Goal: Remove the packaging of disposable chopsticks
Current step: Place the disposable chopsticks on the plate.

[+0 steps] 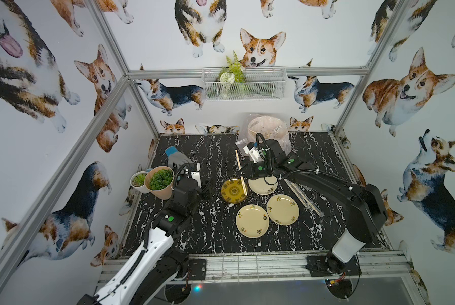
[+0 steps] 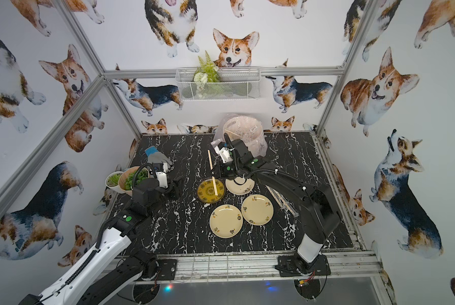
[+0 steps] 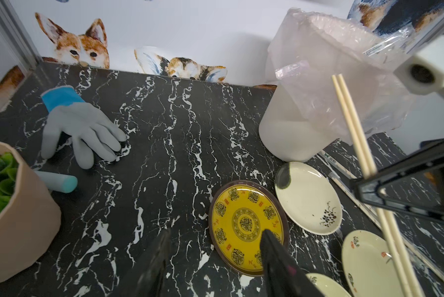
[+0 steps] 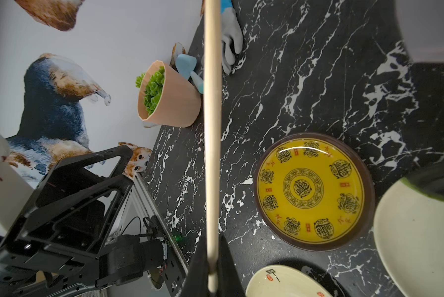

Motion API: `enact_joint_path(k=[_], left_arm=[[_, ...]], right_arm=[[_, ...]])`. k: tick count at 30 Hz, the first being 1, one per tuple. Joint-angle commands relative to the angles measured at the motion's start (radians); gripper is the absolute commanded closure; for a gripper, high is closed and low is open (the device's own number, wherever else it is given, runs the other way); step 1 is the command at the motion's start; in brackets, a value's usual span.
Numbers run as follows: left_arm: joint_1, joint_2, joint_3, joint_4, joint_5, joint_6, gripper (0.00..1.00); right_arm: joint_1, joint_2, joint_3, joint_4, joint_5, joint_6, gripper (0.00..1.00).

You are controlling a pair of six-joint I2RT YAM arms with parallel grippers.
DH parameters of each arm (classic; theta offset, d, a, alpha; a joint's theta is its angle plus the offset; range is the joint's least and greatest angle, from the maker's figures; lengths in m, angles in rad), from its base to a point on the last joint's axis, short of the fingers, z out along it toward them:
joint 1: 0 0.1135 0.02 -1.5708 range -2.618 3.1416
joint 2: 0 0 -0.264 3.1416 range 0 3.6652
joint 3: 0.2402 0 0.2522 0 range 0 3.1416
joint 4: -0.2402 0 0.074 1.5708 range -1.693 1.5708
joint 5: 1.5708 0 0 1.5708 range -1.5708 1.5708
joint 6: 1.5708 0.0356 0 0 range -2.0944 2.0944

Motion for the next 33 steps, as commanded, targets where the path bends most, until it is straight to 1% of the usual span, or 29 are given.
enact_joint_path(k=[1, 2, 4, 6, 8, 10, 13, 17, 20, 29, 33], left_arm=[[0.035, 0.005, 0.000, 0.071, 0.177, -0.049, 0.44], [0.046, 0.003, 0.003, 0.081, 0.219, -0.047, 0.44], [0.049, 0.004, 0.030, 0.060, 0.224, -0.018, 0.44], [0.049, 0.006, 0.063, 0.019, 0.205, 0.043, 0.44], [0.051, 0.003, 0.089, -0.017, 0.173, 0.093, 0.44], [0.059, 0.001, 0.106, -0.042, 0.164, 0.130, 0.44], [0.074, -0.011, 0.115, -0.071, 0.150, 0.154, 0.44], [0.085, -0.045, 0.091, -0.083, 0.130, 0.160, 0.44], [0.086, -0.061, 0.070, -0.079, 0.113, 0.149, 0.44], [0.102, -0.053, 0.081, -0.076, 0.132, 0.149, 0.43], [0.119, -0.049, 0.084, -0.068, 0.143, 0.147, 0.43]], right_arm=[[0.017, 0.033, 0.043, -0.034, -0.035, 0.010, 1.00], [0.025, 0.037, 0.050, -0.042, -0.010, -0.001, 1.00], [0.033, 0.042, 0.055, -0.048, 0.043, -0.024, 1.00], [0.028, 0.053, 0.048, -0.024, 0.042, -0.014, 1.00], [0.021, 0.091, 0.068, -0.026, 0.013, -0.003, 1.00], [0.021, 0.128, 0.095, -0.045, -0.006, 0.000, 1.00], [0.022, 0.166, 0.105, -0.041, -0.018, 0.010, 1.00], [0.021, 0.230, 0.139, -0.096, -0.015, -0.003, 1.00], [0.025, 0.269, 0.152, -0.091, -0.019, 0.013, 1.00], [0.042, 0.363, 0.180, -0.093, -0.003, 0.053, 1.00], [0.043, 0.409, 0.198, -0.095, -0.015, 0.068, 1.00]])
